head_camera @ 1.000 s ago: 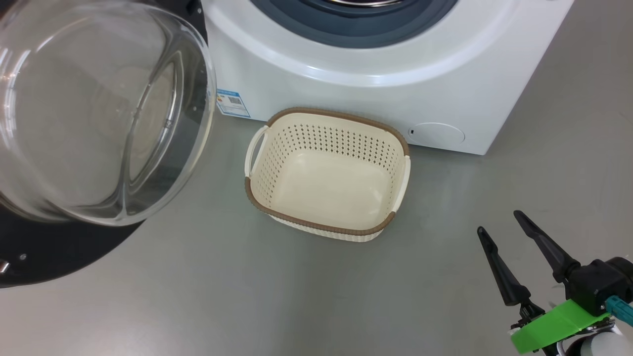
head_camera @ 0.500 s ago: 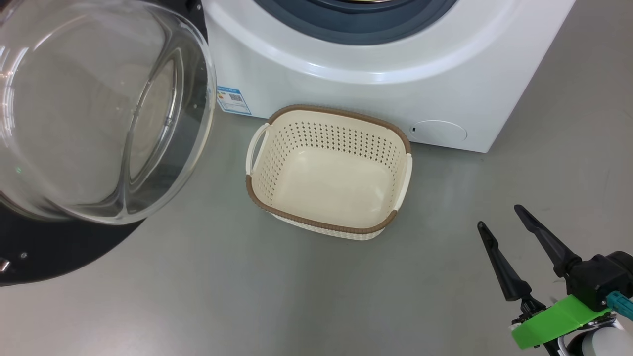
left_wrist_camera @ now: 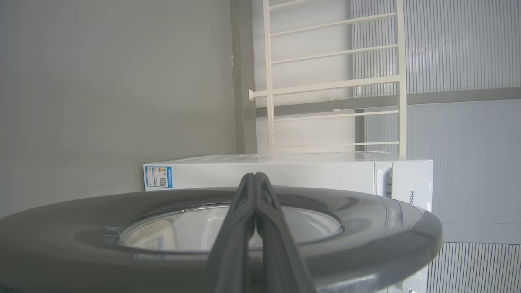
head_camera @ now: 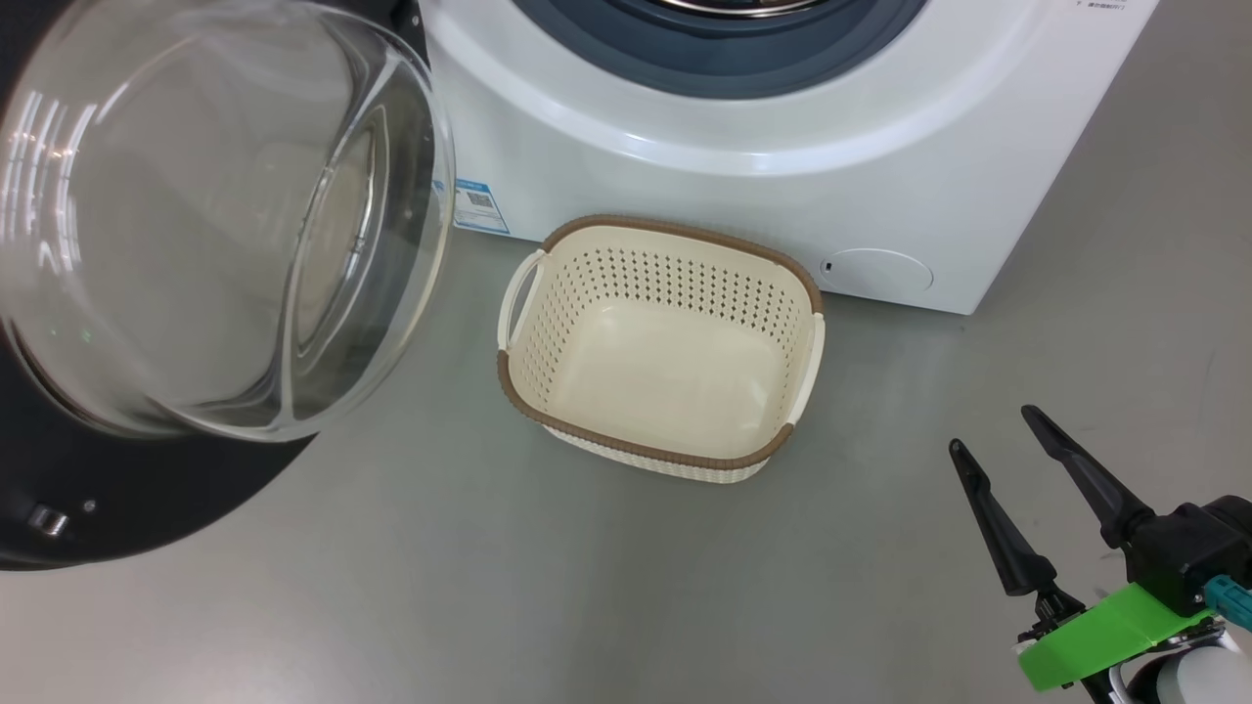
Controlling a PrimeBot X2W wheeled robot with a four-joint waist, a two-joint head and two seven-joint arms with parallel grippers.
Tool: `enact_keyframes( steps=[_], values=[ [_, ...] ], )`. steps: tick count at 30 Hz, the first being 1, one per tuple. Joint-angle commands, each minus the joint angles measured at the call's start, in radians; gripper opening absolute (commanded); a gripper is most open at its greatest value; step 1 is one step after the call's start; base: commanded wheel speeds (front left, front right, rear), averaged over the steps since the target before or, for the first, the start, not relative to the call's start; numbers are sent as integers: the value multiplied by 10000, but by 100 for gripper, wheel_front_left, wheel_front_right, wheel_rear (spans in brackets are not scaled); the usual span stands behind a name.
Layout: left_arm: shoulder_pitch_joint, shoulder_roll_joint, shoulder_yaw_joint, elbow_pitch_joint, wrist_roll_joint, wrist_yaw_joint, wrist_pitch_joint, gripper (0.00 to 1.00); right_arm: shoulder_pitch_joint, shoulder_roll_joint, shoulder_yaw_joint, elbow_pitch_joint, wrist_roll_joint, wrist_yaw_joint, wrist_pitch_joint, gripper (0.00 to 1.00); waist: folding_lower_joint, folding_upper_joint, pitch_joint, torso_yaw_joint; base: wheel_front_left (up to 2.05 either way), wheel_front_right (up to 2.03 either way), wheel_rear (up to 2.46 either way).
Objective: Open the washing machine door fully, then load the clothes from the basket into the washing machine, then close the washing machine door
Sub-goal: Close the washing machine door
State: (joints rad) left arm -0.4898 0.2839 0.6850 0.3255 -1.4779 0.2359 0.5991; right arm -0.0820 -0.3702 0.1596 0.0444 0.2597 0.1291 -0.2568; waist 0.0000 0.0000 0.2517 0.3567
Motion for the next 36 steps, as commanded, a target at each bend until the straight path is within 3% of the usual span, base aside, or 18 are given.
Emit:
enact_keyframes(
  steps=[1,11,22,36],
  values=[
    [155,435,37,-292,-164,-32,240,0,6,-157,212,-205,129,16,-49,100,0,0,-37,8,0,0,0],
    [559,253,-429,-672,-268,162,1104,0,77,-40,302,-143,116,16,-49,100,0,0,-245,33,0,0,0],
    [999,-372,-956,-1561,-458,162,1775,0,104,178,243,-87,118,16,-49,100,0,0,-370,28,0,0,0],
    [1677,-1310,-2008,-3324,-625,625,2722,0,160,604,82,-34,23,16,-49,100,0,0,-669,88,0,0,0]
  ],
)
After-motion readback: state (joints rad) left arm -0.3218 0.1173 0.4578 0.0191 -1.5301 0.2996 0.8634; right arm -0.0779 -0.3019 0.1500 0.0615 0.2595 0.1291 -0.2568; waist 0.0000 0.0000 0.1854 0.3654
